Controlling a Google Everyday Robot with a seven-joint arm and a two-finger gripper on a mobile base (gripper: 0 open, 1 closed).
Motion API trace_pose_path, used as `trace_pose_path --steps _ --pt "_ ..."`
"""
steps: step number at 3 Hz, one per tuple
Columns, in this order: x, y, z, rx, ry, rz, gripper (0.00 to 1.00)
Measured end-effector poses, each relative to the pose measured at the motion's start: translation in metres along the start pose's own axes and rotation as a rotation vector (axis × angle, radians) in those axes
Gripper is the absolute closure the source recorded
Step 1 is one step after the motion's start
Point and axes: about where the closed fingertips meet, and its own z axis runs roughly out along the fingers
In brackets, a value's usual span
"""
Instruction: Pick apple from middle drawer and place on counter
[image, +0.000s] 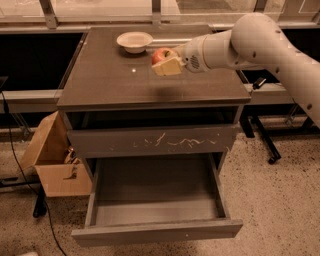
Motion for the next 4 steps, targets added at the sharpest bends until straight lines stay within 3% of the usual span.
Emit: trace_pose_path --steps 1,2,4 --pt "-0.003 -0.028 0.012 0.079 0.045 0.08 1.0" --pt "0.012 -0.056 0.029 0.114 0.11 0.208 1.0" --pt "0.044 -0.074 0.055 0.119 0.237 0.309 1.0"
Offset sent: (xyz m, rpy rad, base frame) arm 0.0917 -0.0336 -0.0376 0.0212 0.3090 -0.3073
